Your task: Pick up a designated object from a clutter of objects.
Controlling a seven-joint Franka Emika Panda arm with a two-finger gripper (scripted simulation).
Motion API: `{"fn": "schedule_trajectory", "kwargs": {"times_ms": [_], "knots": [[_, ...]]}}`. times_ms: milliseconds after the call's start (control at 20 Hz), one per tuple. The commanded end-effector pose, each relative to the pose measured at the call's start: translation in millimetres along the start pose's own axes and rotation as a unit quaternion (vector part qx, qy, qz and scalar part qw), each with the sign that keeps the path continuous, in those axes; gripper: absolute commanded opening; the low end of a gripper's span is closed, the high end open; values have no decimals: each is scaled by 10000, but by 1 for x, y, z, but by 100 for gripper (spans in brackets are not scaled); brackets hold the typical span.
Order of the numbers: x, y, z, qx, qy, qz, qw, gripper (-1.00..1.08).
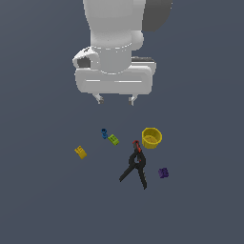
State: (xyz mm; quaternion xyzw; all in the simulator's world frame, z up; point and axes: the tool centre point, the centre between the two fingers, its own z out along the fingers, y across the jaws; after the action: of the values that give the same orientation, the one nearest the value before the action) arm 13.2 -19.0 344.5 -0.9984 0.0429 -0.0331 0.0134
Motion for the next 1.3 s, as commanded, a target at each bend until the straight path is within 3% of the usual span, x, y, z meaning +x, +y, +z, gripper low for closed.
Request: {"fn": "schedule_trajectory", "kwargs": {"times_ms": [0,600,1250], "knots": [[0,0,0,0,0,0,10000,100],[4,17,-6,39,96,48,9999,100],[25,1,32,17,20,206,9998,100]]}}
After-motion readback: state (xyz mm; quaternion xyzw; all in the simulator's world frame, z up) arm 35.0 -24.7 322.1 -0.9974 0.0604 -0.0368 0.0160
